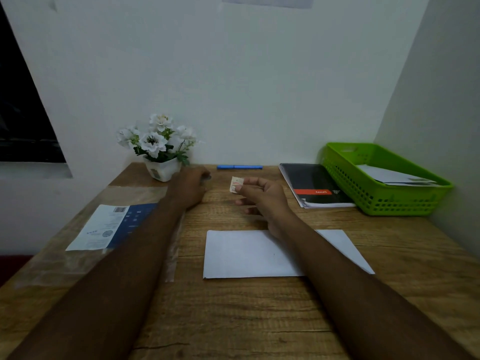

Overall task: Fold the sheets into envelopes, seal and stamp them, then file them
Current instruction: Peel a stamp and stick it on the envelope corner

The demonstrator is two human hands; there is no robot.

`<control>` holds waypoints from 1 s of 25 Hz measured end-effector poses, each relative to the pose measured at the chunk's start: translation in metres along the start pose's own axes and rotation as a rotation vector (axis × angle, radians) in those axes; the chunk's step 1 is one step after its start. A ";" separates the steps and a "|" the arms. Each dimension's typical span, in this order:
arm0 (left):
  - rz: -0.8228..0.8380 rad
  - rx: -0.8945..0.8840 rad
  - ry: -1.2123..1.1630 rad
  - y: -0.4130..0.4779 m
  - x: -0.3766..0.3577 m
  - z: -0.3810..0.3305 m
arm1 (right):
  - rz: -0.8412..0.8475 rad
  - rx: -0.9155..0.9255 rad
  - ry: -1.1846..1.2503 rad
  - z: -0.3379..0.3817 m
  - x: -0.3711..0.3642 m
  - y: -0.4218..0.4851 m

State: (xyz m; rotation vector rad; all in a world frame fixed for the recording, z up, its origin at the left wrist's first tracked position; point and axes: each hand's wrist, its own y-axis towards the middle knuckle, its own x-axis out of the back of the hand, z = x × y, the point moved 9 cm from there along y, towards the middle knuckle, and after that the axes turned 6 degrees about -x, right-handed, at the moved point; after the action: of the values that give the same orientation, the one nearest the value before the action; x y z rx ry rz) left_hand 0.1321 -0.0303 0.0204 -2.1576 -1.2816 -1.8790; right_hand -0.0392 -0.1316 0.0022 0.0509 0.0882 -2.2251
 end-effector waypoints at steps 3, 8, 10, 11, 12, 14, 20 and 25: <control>-0.081 -0.101 0.013 -0.004 0.012 -0.015 | -0.022 -0.008 0.016 -0.002 0.002 0.002; -0.136 -0.103 -0.541 -0.021 0.040 -0.057 | -0.072 -0.005 0.029 0.005 0.011 0.000; -0.054 -0.068 -0.728 -0.025 0.036 -0.073 | -0.073 0.003 0.036 0.007 0.014 -0.003; -0.038 -0.071 -0.753 -0.027 0.035 -0.079 | -0.069 0.011 0.044 0.008 0.015 -0.005; -0.036 -0.072 -0.779 -0.027 0.034 -0.084 | -0.068 0.021 0.049 0.009 0.016 -0.006; -0.052 -0.045 -0.861 -0.026 0.033 -0.086 | -0.073 0.032 0.051 0.011 0.019 -0.008; -0.150 0.010 -1.013 -0.023 0.040 -0.082 | -0.022 0.023 -0.003 0.014 0.015 -0.008; -0.233 -0.016 -1.084 -0.021 0.054 -0.075 | 0.078 -0.004 -0.114 0.012 0.005 -0.009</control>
State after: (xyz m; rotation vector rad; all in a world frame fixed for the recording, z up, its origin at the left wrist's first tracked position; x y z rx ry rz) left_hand 0.0553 -0.0233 0.0757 -3.2759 -1.6241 -0.6129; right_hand -0.0494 -0.1315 0.0137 -0.0735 0.0275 -2.1454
